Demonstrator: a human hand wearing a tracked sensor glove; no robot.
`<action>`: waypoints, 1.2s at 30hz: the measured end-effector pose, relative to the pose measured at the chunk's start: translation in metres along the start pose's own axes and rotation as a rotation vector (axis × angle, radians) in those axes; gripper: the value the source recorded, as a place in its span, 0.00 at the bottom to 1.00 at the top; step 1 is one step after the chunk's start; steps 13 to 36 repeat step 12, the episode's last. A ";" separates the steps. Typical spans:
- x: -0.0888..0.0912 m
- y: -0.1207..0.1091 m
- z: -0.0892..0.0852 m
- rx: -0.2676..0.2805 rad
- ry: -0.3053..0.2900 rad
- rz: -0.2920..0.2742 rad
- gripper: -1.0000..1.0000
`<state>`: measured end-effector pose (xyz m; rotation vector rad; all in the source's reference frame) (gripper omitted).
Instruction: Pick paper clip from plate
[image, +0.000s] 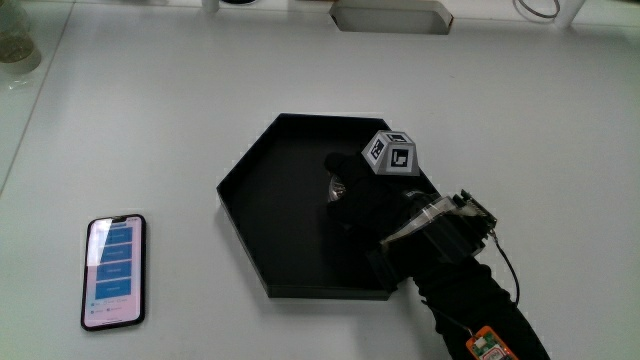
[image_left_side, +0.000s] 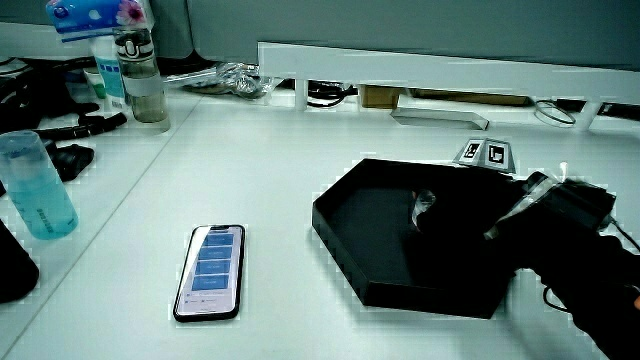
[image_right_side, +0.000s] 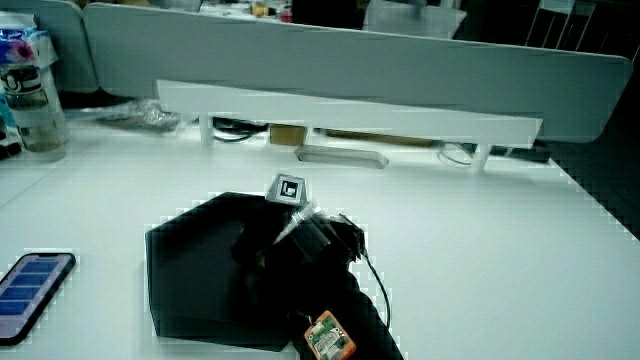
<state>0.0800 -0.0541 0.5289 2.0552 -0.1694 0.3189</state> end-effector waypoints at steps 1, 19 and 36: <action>0.004 -0.001 0.003 0.008 -0.002 -0.018 1.00; 0.070 -0.043 0.041 0.105 0.074 -0.095 1.00; 0.070 -0.043 0.041 0.105 0.074 -0.095 1.00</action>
